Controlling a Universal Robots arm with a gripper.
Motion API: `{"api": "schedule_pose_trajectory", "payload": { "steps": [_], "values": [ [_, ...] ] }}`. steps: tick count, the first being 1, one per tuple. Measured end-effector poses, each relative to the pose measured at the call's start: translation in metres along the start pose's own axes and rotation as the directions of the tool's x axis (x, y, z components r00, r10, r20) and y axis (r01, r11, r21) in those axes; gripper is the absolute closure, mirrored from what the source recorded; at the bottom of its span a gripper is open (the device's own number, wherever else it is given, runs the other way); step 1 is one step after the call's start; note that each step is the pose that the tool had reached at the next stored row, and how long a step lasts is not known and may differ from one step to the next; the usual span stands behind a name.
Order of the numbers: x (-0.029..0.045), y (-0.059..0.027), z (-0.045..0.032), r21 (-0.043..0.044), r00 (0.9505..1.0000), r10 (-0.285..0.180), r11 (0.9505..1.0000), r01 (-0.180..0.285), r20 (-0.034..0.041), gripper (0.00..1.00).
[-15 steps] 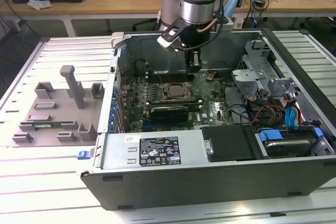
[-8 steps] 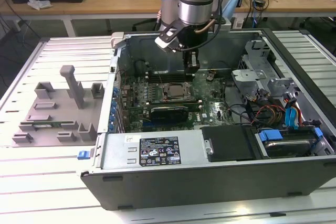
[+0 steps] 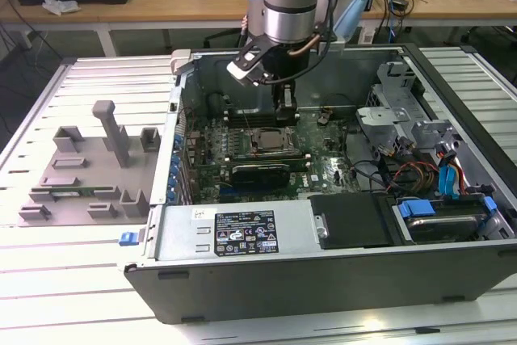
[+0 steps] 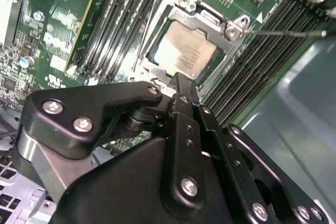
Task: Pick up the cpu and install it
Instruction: 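Close the cpu cover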
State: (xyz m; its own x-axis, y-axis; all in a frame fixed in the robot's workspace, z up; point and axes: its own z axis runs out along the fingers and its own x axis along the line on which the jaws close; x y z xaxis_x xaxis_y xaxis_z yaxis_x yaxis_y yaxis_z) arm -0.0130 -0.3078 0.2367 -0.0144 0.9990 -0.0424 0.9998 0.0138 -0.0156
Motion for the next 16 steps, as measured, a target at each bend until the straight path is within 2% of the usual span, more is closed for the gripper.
{"api": "schedule_pose_trajectory", "payload": {
  "steps": [4,9,12,14,16],
  "values": [
    [-0.0016,-0.0087,0.0015,-0.0002,1.0,0.0,1.0,0.0,-0.0003,0.89],
    [-0.0017,-0.0092,0.0014,-0.0001,1.0,-0.001,1.0,0.001,0.0,0.89],
    [-0.0017,-0.0092,0.0014,-0.0027,0.9982,-0.06,0.9982,0.06,0.0009,0.89],
    [-0.0017,-0.0092,0.0014,-0.0044,0.9947,-0.103,0.9947,0.103,0.0017,0.89],
    [-0.0016,-0.0092,0.0014,-0.0067,0.987,-0.161,0.987,0.161,0.003,0.89]
  ]
}}
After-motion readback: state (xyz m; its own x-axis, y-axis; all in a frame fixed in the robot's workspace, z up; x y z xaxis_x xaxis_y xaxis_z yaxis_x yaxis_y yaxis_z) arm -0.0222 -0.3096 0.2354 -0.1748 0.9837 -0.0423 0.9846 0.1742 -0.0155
